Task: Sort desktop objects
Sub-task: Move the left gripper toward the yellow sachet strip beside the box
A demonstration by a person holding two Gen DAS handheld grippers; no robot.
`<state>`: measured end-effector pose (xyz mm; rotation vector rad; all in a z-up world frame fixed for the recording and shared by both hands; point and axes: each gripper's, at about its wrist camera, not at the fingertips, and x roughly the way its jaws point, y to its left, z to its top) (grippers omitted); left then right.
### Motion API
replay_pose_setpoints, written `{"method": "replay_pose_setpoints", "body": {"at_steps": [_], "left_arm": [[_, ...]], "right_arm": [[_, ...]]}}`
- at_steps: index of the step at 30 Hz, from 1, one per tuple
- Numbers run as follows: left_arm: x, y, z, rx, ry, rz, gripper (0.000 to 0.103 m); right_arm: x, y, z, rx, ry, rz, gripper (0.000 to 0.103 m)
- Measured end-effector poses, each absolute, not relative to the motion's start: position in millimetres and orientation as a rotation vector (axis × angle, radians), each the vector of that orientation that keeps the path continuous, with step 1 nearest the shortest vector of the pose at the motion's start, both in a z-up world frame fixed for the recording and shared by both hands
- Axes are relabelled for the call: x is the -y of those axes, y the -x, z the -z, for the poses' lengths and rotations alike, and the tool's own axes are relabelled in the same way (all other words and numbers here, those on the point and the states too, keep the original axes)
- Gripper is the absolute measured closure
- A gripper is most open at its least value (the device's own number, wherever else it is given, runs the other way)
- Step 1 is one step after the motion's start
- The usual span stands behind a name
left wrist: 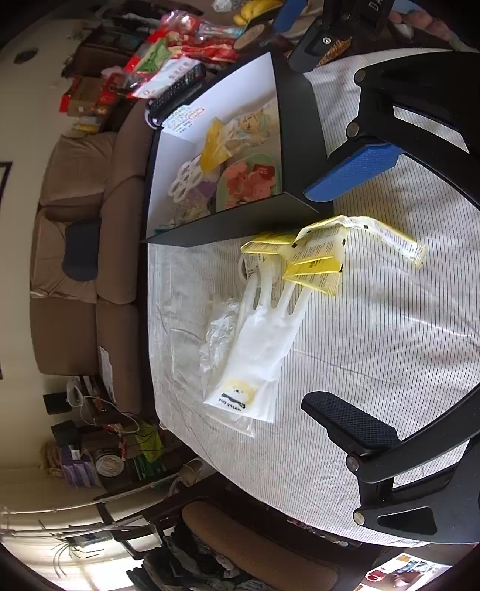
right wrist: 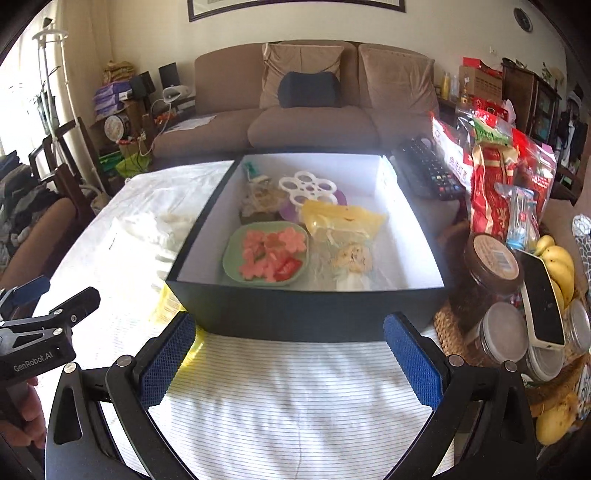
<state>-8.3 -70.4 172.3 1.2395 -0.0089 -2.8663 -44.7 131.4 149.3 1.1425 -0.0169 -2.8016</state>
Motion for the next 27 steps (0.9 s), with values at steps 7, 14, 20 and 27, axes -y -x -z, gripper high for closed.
{"method": "replay_pose_setpoints", "body": {"at_steps": [7,14,20,27], "left_arm": [[106.2,13.7,-192.0,-0.039,-1.192,2.849,0.000],[154.2,14.4,-177.0,-0.216,-1.237,2.839,0.000],[171.0,17.7,-161.1,-0.180,-1.233,2.823,0.000],[167.1,24.2,-143.0,-0.181,-1.283,2.869,0.000]], "right_arm": [[-95.2,57.0,-173.4,0.051,-1.100,2.749,0.000],[-61.4,61.8,-169.2,0.092,-1.129,2.683,0.000],[-34.5,58.3,-122.2,0.137,-1.255,2.571,0.000],[-9.7,66.9,-62.0,0.073,-1.444,2.558,0.021]]}}
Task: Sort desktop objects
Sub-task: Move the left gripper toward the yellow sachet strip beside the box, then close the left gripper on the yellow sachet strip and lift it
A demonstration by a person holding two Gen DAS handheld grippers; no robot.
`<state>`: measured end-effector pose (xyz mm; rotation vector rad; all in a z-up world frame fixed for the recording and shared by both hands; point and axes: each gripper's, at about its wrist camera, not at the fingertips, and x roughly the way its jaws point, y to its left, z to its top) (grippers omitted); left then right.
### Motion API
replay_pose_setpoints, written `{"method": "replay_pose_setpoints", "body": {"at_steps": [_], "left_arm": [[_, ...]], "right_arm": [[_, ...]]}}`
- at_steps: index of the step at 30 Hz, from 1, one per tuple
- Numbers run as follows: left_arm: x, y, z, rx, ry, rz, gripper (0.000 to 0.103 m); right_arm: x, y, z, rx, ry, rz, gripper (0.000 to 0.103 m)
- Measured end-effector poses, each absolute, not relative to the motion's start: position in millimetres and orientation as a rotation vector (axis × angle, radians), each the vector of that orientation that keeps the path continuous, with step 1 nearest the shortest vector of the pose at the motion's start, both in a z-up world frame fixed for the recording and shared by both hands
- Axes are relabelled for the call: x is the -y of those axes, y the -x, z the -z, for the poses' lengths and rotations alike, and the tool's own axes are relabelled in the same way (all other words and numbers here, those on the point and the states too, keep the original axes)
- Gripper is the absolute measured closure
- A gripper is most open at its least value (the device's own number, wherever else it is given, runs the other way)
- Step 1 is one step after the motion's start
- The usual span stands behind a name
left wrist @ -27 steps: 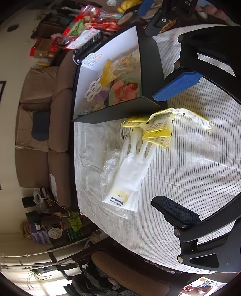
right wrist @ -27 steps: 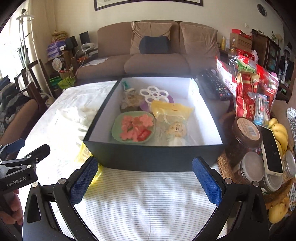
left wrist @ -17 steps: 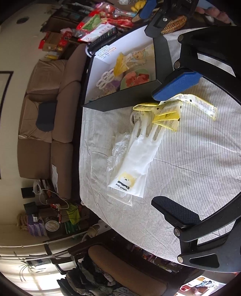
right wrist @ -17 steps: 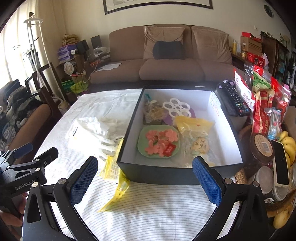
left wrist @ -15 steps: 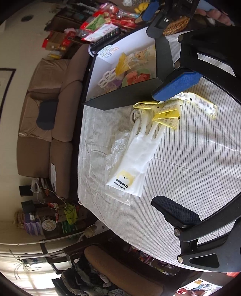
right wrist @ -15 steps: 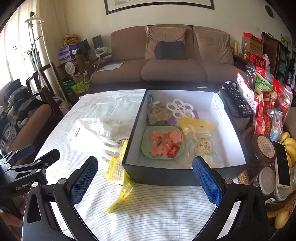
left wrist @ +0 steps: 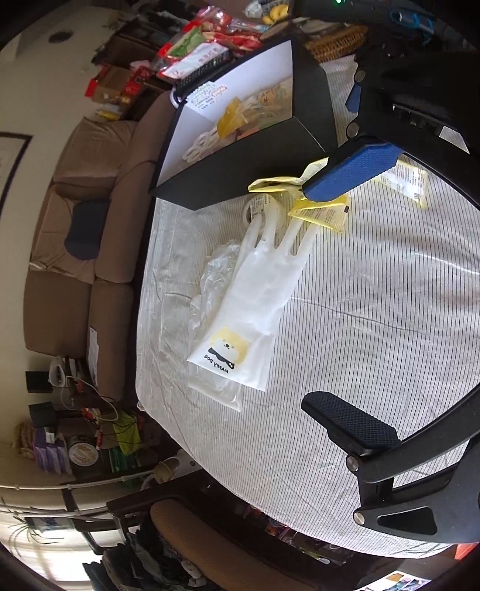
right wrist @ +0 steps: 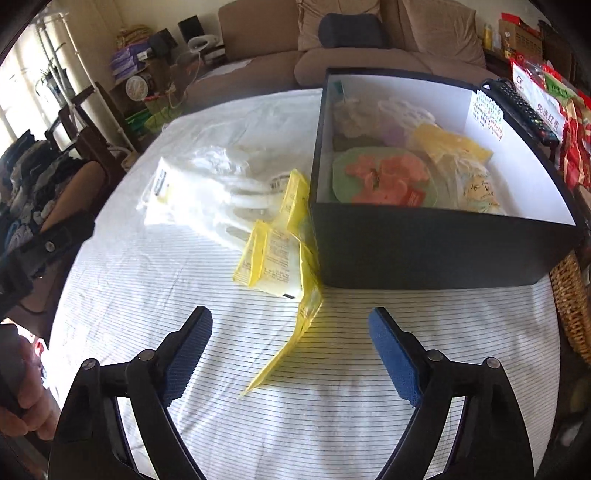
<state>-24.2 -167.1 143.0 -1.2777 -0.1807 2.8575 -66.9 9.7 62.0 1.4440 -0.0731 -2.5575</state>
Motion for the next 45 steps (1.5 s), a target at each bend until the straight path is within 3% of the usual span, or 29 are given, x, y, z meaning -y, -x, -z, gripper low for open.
{"method": "replay_pose_setpoints", "body": {"at_steps": [4,5,7,9,15,21,26,28,29,30,34,38,39,41,42,44,45], "left_arm": [[172.8,30.3,-140.1,0.210,1.288,-2.848,0.000],[175.6,31.6,-139.6,0.230,1.289,-2.847,0.000],[181.3,34.0,-137.4,0.255,1.303,-2.849,0.000],[187.6,36.3,-134.2,0.276,1.327,-2.847,0.000],[190.4,38.8,-128.4,0.355,1.360,-2.797,0.000],[174.8,39.9,-121.5,0.317,1.387,-2.735,0.000],[159.0,44.3,-102.6,0.389,1.452,-2.623,0.000],[144.3,46.4,-92.6,0.371,1.465,-2.579,0.000],[134.1,47.5,-87.7,0.327,1.466,-2.574,0.000],[123.1,49.3,-82.4,0.261,1.471,-2.582,0.000],[84.5,57.0,-53.9,0.028,1.553,-2.575,0.000],[63.7,59.5,-42.7,-0.062,1.542,-2.593,0.003],[60.9,59.8,-41.5,-0.074,1.531,-2.601,0.006],[57.8,62.7,-36.1,-0.075,1.542,-2.581,0.033],[57.5,65.4,-31.8,-0.060,1.557,-2.557,0.038],[59.8,67.7,-26.0,0.027,1.550,-2.501,0.062],[62.6,68.2,-24.8,0.085,1.544,-2.475,0.067]], "right_arm": [[-0.7,75.9,-33.9,-0.037,-1.499,2.595,0.023],[1.9,77.8,-28.0,-0.068,-1.505,2.599,0.028],[7.2,81.5,-16.7,-0.132,-1.535,2.590,0.051],[8.7,83.5,-6.4,-0.158,-1.571,2.564,0.090],[-6.7,73.6,-21.0,-0.098,-1.514,2.544,0.100],[-9.7,47.9,-99.7,-0.199,-1.256,2.622,0.100],[-23.1,49.3,-128.9,-0.105,-1.276,2.586,0.097],[-25.0,50.5,-118.4,-0.063,-1.334,2.561,0.079],[-26.6,48.8,-111.3,-0.038,-1.347,2.557,0.063],[-28.8,46.4,-103.9,-0.011,-1.356,2.554,0.056],[-36.1,40.8,-76.3,0.073,-1.408,2.529,0.056],[-47.4,41.5,-68.3,0.071,-1.423,2.541,0.056],[-51.3,42.1,-68.7,0.081,-1.419,2.544,0.056],[-59.2,43.2,-68.7,0.114,-1.415,2.547,0.056],[-62.9,43.6,-68.2,0.127,-1.415,2.549,0.055],[-69.5,45.1,-66.4,0.150,-1.420,2.548,0.054],[-72.4,45.4,-64.9,0.164,-1.425,2.545,0.054]]}}
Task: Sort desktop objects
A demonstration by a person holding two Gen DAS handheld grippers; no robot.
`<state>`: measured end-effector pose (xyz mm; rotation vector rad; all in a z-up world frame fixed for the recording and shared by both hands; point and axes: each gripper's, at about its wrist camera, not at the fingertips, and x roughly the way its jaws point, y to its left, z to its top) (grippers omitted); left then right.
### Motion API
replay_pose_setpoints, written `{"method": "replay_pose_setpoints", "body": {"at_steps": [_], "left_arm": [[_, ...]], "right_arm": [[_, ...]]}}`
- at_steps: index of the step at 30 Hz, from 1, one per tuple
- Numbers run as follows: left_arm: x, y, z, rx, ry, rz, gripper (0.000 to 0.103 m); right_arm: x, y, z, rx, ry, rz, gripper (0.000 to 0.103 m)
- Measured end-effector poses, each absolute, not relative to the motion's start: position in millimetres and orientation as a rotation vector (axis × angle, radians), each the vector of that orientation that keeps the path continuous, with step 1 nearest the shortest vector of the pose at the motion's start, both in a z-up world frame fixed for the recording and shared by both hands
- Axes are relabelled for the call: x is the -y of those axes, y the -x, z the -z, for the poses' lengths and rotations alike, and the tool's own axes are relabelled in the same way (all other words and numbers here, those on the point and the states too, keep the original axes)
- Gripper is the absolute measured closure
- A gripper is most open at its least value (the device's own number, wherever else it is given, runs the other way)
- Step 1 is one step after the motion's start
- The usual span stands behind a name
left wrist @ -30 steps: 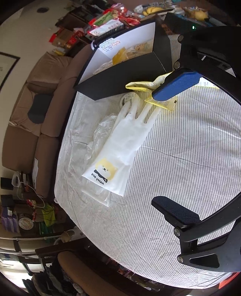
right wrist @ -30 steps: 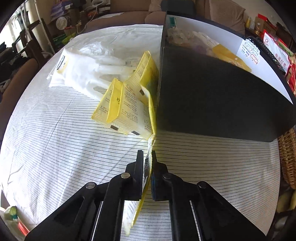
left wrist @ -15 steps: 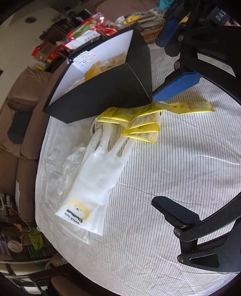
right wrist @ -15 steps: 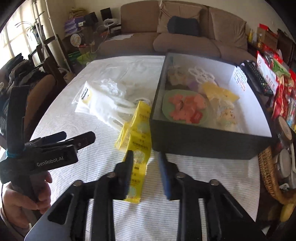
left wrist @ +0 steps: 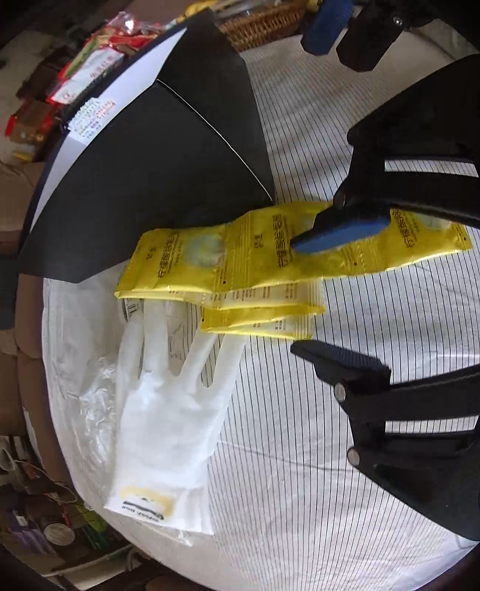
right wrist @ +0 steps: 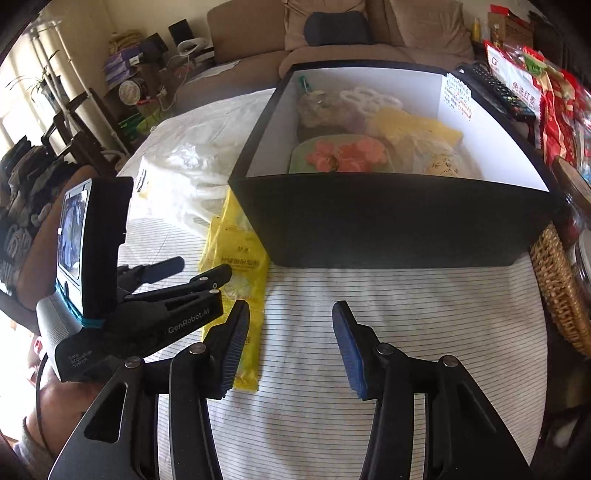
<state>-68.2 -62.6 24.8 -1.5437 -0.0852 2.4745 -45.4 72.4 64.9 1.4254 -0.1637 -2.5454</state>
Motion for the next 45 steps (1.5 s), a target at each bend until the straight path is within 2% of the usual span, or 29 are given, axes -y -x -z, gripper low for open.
{"method": "replay_pose_setpoints", "body": {"at_steps": [1,3,4,7,9,10,12,14,18,20,22,23,24,25,28,33,37,40,42,45], "left_arm": [[65.6,68.8,-24.5,0.145,1.543,-2.452,0.075],[72.4,68.3,-25.4,0.232,1.537,-2.434,0.082],[77.8,68.1,-25.8,0.295,1.525,-2.413,0.092],[99.8,72.0,-27.1,0.546,1.502,-2.307,0.096],[108.8,73.4,-29.2,0.595,1.504,-2.308,0.096],[112.3,74.6,-30.5,0.598,1.498,-2.331,0.094],[116.0,74.3,-31.8,0.617,1.486,-2.343,0.081],[111.5,75.5,-31.2,0.607,1.487,-2.336,0.053],[89.0,72.3,-27.8,0.416,1.513,-2.361,0.050],[74.1,73.1,-21.1,0.326,1.540,-2.341,0.055],[63.8,69.4,-18.4,0.253,1.529,-2.336,0.073],[60.6,68.2,-19.1,0.235,1.520,-2.335,0.078],[60.7,67.4,-20.3,0.245,1.515,-2.335,0.079],[63.3,67.1,-21.6,0.279,1.509,-2.332,0.085],[86.1,66.4,-34.0,0.484,1.445,-2.284,0.098],[109.8,57.7,-57.4,0.624,1.346,-2.235,0.099],[124.0,46.3,-83.5,0.639,1.290,-2.215,0.099],[130.6,38.2,-115.4,0.636,1.186,-2.198,0.099],[131.1,34.9,-133.7,0.662,1.115,-2.155,0.099],[129.9,29.9,-153.6,0.670,1.038,-2.085,0.099]], "right_arm": [[-75.0,45.8,-63.3,0.177,-1.430,2.542,0.054],[-78.5,47.0,-60.1,0.199,-1.441,2.532,0.054],[-79.4,47.0,-59.0,0.208,-1.445,2.527,0.054],[-81.8,47.1,-58.5,0.232,-1.444,2.521,0.054],[-84.2,47.3,-58.4,0.244,-1.441,2.522,0.053],[-85.4,47.1,-58.4,0.249,-1.440,2.524,0.053],[-87.3,46.3,-58.1,0.261,-1.440,2.525,0.053],[-89.3,45.7,-57.9,0.271,-1.440,2.529,0.053],[-93.6,46.6,-56.1,0.291,-1.447,2.529,0.052],[-95.2,47.0,-54.2,0.303,-1.453,2.524,0.052],[-96.0,46.9,-52.7,0.310,-1.456,2.522,0.052],[-96.4,47.1,-52.1,0.313,-1.458,2.522,0.052],[-97.0,47.4,-51.8,0.316,-1.459,2.521,0.052],[-97.5,47.4,-51.4,0.321,-1.461,2.520,0.052],[-99.4,46.9,-51.8,0.335,-1.461,2.521,0.052],[-100.2,46.4,-55.3,0.401,-1.433,2.490,0.051],[-98.2,47.0,-61.7,0.487,-1.380,2.434,0.049],[-100.2,48.3,-72.8,0.631,-1.304,2.362,0.047],[-101.6,50.7,-79.0,0.774,-1.239,2.252,0.039],[-104.4,55.9,-89.1,0.958,-1.128,2.085,0.037]]}}
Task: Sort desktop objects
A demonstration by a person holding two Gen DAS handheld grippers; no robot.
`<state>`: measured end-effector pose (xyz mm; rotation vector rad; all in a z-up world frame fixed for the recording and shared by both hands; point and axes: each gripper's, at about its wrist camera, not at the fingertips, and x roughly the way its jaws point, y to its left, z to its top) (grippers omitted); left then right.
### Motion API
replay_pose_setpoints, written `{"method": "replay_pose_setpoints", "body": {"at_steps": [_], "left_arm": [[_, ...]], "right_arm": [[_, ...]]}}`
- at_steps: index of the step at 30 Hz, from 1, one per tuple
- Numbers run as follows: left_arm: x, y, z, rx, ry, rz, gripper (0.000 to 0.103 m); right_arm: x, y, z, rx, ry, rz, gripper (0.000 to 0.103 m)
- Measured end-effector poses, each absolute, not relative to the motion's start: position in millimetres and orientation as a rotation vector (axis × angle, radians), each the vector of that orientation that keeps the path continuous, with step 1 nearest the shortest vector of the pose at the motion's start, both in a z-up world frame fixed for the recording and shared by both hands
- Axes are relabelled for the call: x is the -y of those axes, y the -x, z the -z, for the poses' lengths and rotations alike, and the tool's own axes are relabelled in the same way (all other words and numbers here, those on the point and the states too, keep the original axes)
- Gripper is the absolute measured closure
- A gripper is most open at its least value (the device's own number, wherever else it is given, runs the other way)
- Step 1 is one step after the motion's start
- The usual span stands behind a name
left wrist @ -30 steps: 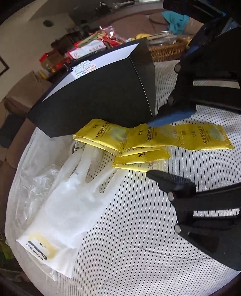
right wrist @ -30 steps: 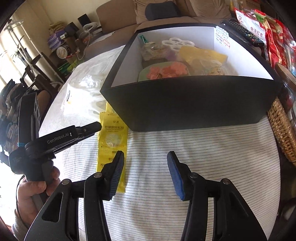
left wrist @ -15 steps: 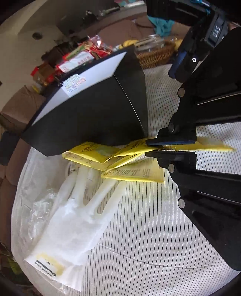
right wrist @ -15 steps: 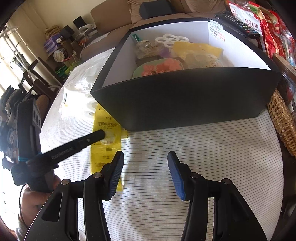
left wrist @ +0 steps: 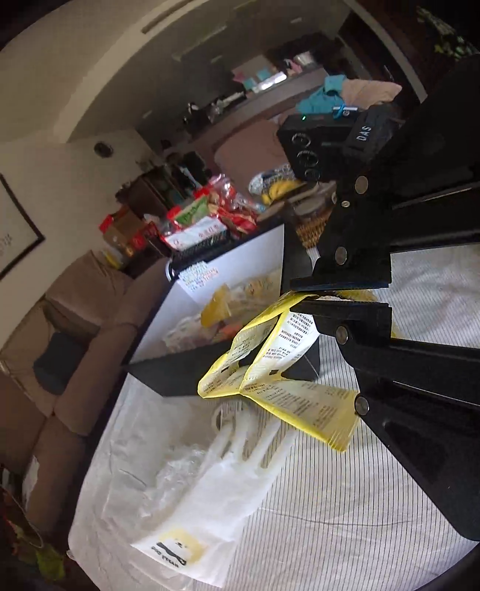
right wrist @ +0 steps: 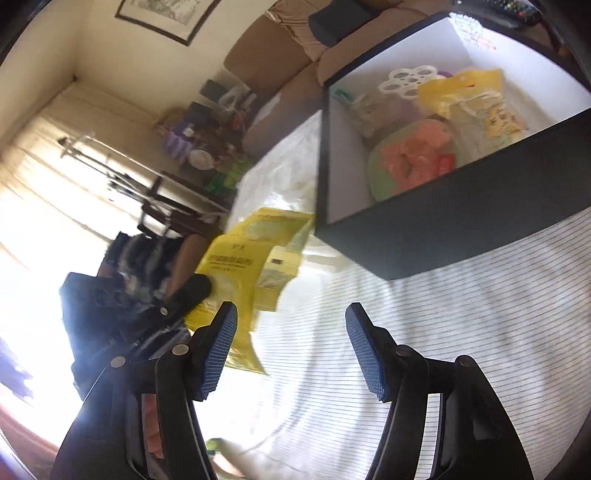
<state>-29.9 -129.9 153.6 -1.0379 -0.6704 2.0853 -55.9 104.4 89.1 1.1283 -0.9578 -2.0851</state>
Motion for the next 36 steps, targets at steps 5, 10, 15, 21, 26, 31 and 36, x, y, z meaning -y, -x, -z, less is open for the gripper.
{"method": "replay_pose_setpoints", "body": {"at_steps": [5,10,15,21,26,31,36], "left_arm": [[134.4,18.0,-182.3,0.694,0.914,-1.963,0.099],[136.4,8.5,-204.0,0.705,0.815,-1.856,0.099],[129.9,1.5,-214.6,0.676,0.786,-1.805,0.099],[128.0,-2.2,-215.3,0.665,0.794,-1.793,0.098],[137.9,3.5,-201.8,0.678,0.863,-1.872,0.085],[144.2,1.5,-200.9,0.565,0.915,-2.062,0.058],[130.1,-20.3,-218.2,0.437,0.788,-2.154,0.039]], "right_arm": [[-128.2,65.9,-106.9,1.180,-0.976,1.926,0.020],[-141.8,81.0,-111.4,1.256,-0.897,1.767,0.016],[-131.8,95.5,-104.2,1.315,-0.847,1.582,0.014],[-122.1,116.2,-120.1,1.244,-0.849,1.628,0.086],[-118.6,112.3,-165.5,0.948,-0.845,1.929,0.091],[-132.2,107.5,-217.3,0.757,-0.822,2.123,0.091],[-145.7,88.7,-274.5,0.594,-0.734,2.206,0.092]]}}
